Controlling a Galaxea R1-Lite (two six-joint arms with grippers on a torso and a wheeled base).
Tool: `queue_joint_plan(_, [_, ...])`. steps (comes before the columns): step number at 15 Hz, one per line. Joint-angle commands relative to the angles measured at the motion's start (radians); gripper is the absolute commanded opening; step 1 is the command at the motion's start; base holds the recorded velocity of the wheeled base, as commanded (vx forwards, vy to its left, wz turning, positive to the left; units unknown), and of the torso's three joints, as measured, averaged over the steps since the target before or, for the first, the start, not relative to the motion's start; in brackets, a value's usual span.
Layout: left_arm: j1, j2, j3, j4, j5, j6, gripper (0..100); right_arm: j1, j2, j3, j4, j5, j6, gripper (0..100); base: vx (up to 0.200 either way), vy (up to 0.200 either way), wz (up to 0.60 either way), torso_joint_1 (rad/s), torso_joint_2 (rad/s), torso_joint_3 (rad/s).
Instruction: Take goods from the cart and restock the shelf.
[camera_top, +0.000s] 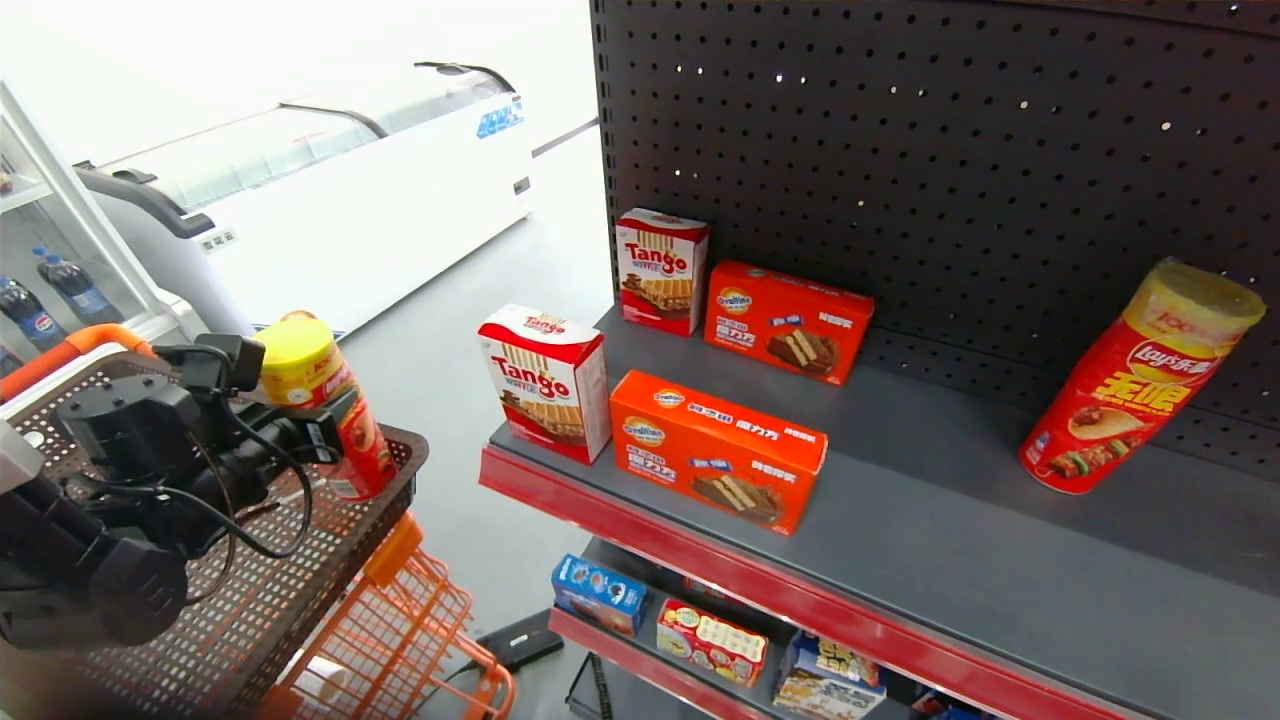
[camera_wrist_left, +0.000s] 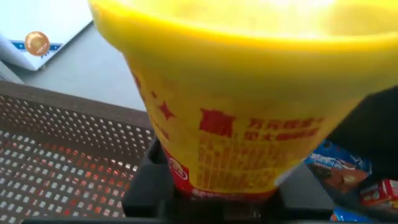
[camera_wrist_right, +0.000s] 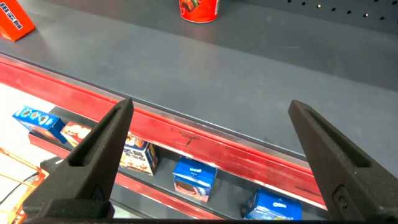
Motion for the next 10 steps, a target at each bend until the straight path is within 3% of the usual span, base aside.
queue_joint_plan(1, [-0.003,-0.145,0.001,0.04,-0.003,-0.002,0,0.0,0.0,0.0,0.0,0.0,0.0,100,0.0,0.0,0.0,0.0,0.0,0.0])
queue_joint_plan(3, [-0.015,-0.268,0.017,0.123,0.003,-0.004,0,0.0,0.0,0.0,0.0,0.0,0.0,100,0.0,0.0,0.0,0.0,0.0,0.0])
queue_joint_plan(5, [-0.029,-0.328,0.038,0.115,0.006,0.006,0,0.0,0.0,0.0,0.0,0.0,0.0,100,0.0,0.0,0.0,0.0,0.0,0.0])
queue_joint_plan(10, [-0.142,-0.564,0.093,0.253,-0.021,0.009,0,0.0,0.0,0.0,0.0,0.0,0.0,100,0.0,0.0,0.0,0.0,0.0,0.0])
